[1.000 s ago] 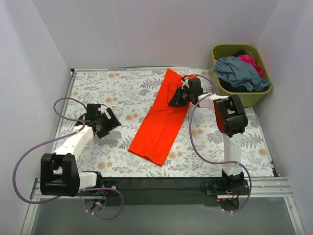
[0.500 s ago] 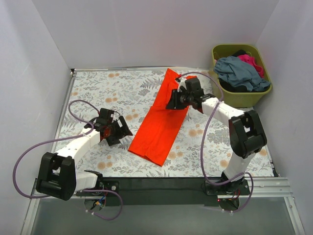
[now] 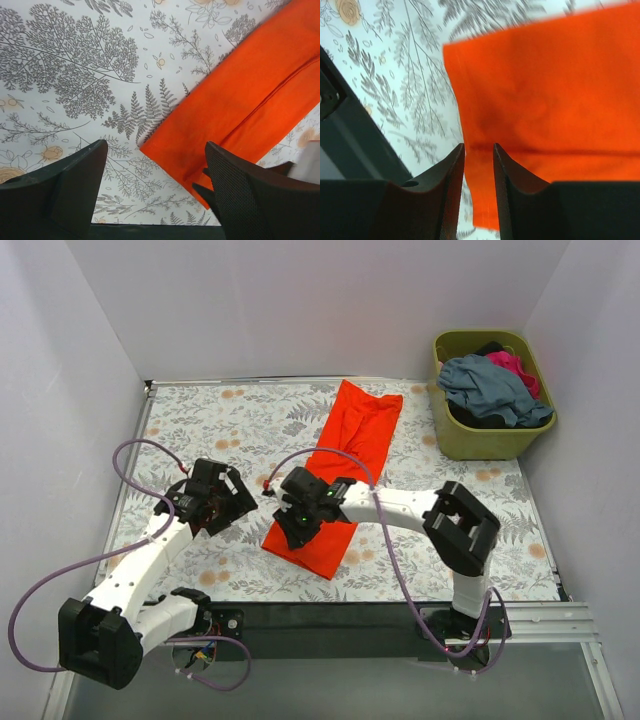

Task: Fold and stack the t-shirts
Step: Fold the tshirt

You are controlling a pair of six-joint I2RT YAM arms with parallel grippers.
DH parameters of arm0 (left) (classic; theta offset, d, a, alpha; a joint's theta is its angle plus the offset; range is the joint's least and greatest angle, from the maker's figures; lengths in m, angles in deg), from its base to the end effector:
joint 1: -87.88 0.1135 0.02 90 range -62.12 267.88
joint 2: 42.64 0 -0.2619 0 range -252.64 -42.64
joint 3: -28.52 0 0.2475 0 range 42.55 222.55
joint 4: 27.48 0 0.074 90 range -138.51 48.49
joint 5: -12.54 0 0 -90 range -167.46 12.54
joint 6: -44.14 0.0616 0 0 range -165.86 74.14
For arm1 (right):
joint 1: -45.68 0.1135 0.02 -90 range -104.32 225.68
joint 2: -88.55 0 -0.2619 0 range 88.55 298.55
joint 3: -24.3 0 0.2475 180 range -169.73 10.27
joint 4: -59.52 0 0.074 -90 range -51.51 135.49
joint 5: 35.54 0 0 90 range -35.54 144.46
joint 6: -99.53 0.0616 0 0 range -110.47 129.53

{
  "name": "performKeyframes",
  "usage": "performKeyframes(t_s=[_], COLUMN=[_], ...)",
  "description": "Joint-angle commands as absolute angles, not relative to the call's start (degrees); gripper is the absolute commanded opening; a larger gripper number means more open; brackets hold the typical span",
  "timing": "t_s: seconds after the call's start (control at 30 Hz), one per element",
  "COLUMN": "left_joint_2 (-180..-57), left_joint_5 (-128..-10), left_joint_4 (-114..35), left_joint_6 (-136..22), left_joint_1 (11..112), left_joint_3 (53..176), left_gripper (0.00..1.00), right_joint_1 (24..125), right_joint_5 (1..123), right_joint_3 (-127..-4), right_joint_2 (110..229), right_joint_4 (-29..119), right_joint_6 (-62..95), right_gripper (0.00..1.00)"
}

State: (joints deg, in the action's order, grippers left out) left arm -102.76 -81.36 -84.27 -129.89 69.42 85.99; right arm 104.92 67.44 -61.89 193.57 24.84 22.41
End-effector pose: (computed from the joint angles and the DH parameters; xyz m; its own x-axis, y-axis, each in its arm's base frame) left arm 0.1964 -0.0611 0.2125 -0.3665 -0.9237 -0.1111 -0.7829 0.3707 -0.4996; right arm 0.1936 0.3524 0.1788 -0.6027 -0.5880 -0.5395 -0.7912 0.5279 0.3086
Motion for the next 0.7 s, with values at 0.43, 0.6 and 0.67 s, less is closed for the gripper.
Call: performKeyframes(t_s=[0.43, 0.6, 0.67], left_joint_2=[-97.75, -96.43, -95.82], left_joint_5=[-86.51, -85.46, -85.02], left_joint_4=[-90.72, -91.95, -92.13], left_joint_6=[-134.02, -134.98, -134.98], left_joint_1=[69.6, 69.6, 69.6], left_joint_3=[86.49, 86.14, 85.88], left_gripper=[0.74, 0.74, 0.74], right_joint_1=[111.95, 112.13, 112.13], right_joint_5=[70.89, 77.4, 74.61], right_joint_3=[-68.41, -65.32, -65.58], right_joint_2=[202.64, 199.3, 197.2], right_joint_4=[12.44, 11.56, 11.65], right_joint_6=[13.13, 14.09, 14.27], right_gripper=[0.32, 0.32, 0.32])
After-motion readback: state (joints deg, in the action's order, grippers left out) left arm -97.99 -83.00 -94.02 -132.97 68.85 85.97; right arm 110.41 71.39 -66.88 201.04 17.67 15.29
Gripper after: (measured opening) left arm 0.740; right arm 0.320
